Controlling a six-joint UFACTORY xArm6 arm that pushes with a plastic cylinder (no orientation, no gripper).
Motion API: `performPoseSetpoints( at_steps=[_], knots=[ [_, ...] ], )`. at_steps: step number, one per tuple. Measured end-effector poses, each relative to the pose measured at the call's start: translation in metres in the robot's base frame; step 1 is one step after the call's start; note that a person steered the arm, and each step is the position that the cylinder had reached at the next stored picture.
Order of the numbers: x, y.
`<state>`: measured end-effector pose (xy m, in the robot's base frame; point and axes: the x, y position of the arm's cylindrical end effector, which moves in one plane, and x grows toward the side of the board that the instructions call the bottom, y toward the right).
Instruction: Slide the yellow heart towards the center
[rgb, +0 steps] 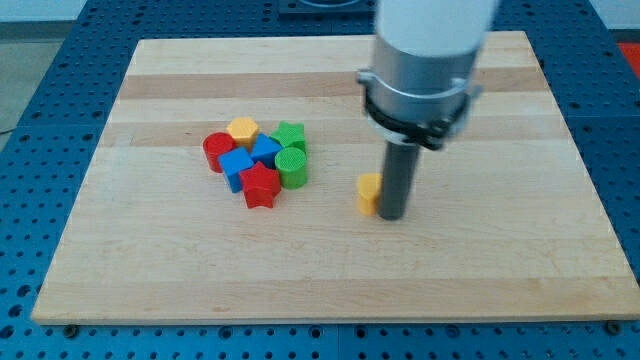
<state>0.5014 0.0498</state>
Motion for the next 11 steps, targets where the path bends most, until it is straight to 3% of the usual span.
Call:
performPoseSetpoints(
  at_steps=[2, 5, 7, 8, 10, 11],
  knots=[
    [0.038, -0.020],
    [-0.070, -0.035],
    [0.006, -0.011],
    [-0.008, 0.014],
    [-0.062, -0.004],
    [-0.057, -0.004]
  ],
)
